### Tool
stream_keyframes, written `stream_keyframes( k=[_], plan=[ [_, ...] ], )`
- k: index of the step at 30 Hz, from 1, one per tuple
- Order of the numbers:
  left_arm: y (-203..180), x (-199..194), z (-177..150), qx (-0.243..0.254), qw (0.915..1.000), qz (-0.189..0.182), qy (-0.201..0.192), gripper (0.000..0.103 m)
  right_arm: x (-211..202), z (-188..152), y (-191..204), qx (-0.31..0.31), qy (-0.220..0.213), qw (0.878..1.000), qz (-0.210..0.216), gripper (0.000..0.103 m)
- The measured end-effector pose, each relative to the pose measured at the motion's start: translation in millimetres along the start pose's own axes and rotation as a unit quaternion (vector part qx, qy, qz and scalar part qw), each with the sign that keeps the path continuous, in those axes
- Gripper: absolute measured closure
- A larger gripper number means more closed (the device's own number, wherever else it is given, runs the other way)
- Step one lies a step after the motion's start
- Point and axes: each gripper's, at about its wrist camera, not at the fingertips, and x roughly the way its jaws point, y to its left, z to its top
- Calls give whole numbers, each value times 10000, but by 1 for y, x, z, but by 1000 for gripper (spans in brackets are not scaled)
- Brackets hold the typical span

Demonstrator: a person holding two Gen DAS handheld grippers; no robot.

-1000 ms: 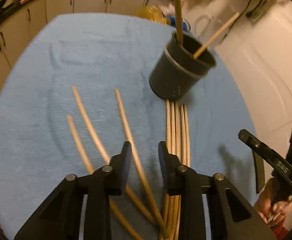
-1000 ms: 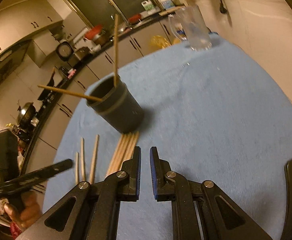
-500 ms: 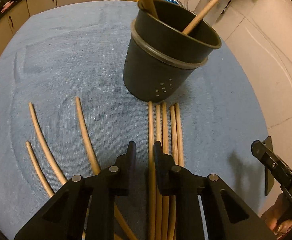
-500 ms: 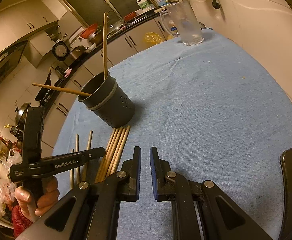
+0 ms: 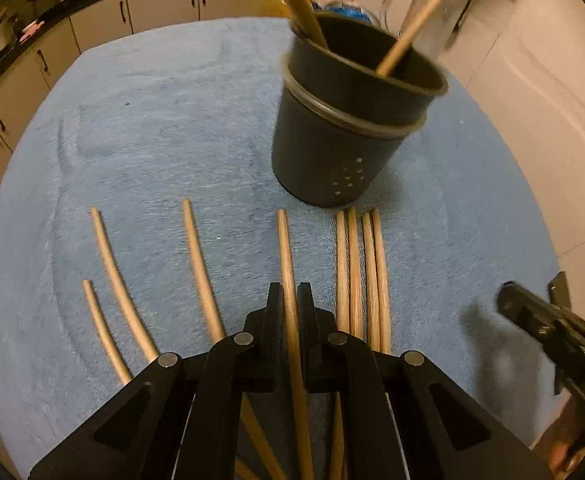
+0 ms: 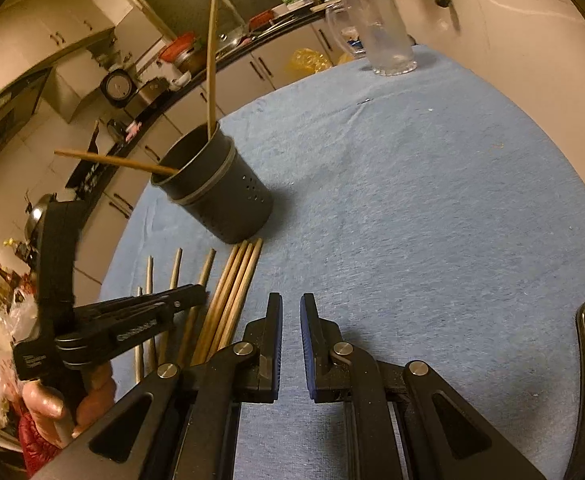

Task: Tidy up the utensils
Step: 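Grasp another chopstick with the left tool while the right tool grasps one too, then carry both upright chopsticks over the black cup and lower them in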

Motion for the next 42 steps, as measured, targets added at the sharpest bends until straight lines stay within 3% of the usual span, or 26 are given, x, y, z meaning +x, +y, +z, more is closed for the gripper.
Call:
stream_keyframes(
  k=[7,14,24,30,36,42],
  plan=[
    [29,-26,-11,-350,9985,-281,-306,97,42,11,33,-210,566,9981,137,93],
    [43,-40,-6,-389,9973,-451,-424,96,81,19,45,-231,1065,9935,-329,93],
    [54,-46,-6,-485,9956,-638,-488,96,90,21,64,-656,1169,9850,-1089,93],
    [50,-53,-7,-507,9941,-669,-682,96,88,24,61,-601,1082,9884,-882,97],
    [46,-89,-16,-501,9906,-662,-1084,97,26,21,57,-460,180,9987,-126,97],
    [33,-134,-38,-387,9842,-456,-1664,97,-46,6,61,-702,-1061,9914,300,97]
  ],
)
